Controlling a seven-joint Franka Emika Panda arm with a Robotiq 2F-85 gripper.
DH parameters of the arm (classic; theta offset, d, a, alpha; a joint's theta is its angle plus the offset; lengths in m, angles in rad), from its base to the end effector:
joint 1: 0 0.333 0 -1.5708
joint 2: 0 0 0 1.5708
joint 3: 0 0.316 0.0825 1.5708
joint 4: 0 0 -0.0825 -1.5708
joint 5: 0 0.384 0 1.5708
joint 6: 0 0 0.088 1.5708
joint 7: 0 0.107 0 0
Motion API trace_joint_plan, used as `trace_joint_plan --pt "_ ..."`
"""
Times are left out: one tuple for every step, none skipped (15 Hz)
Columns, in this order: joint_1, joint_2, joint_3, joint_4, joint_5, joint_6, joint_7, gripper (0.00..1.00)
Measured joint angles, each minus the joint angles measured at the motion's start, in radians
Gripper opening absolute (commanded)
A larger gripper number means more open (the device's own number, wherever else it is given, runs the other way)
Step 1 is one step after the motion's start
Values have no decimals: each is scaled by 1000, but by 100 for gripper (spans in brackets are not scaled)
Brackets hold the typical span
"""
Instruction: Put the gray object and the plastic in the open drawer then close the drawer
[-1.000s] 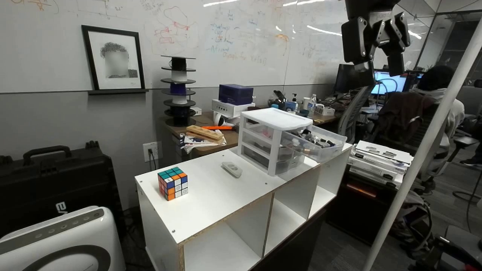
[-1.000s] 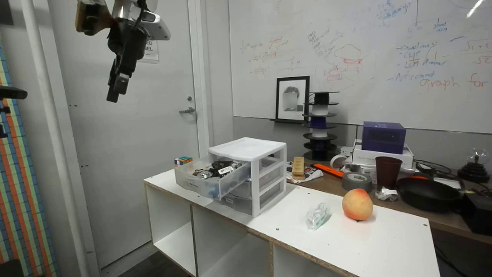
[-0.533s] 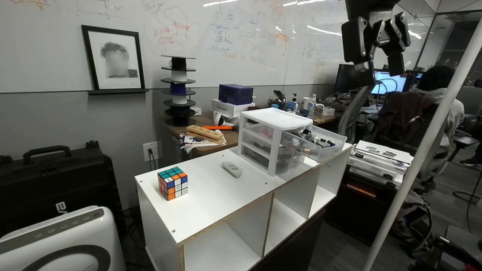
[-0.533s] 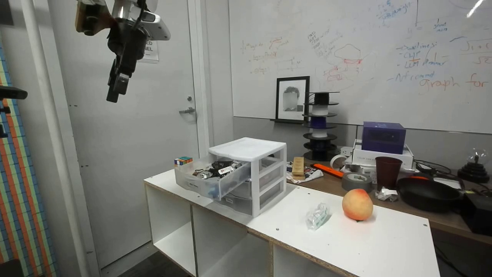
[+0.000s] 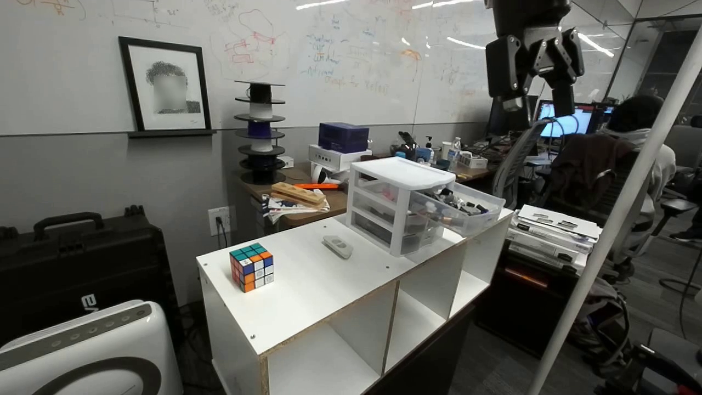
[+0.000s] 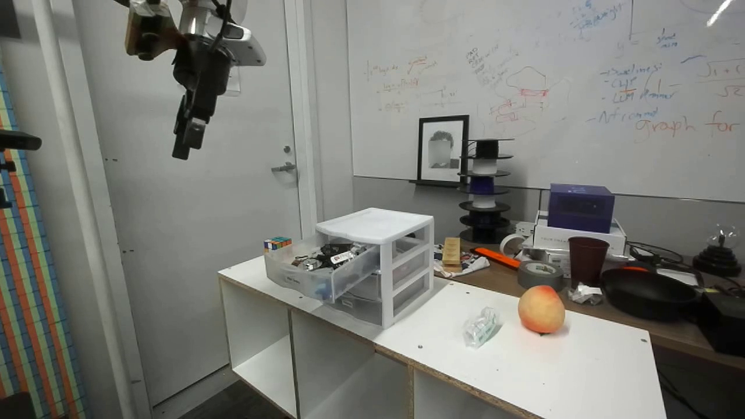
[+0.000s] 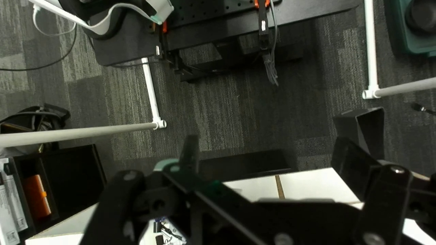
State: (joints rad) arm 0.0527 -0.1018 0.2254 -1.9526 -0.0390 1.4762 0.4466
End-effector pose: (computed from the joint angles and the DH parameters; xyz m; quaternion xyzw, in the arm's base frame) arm 0.4667 0.1319 0.4960 0.9782 -0.0835 -0.1645 0.0949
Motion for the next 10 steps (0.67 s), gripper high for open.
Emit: trace_joint_plan --pt "0 17 -4 9 -17 35 0 100" --pt "0 37 -7 18 -36 77 0 100" --pt "1 59 -10 29 -58 124 -5 100" --pt "4 86 -12 42 -83 170 -12 100" --pt "9 117 -15 59 -110 213 -24 100" --pt "16 147 -18 77 -132 253 -34 100" --pt "23 181 -21 96 -147 286 -47 100" --pt "32 214 -23 118 -154 309 -61 100" --pt "43 248 -25 142 -160 327 -73 100" --pt "54 281 -26 167 -171 343 -79 100"
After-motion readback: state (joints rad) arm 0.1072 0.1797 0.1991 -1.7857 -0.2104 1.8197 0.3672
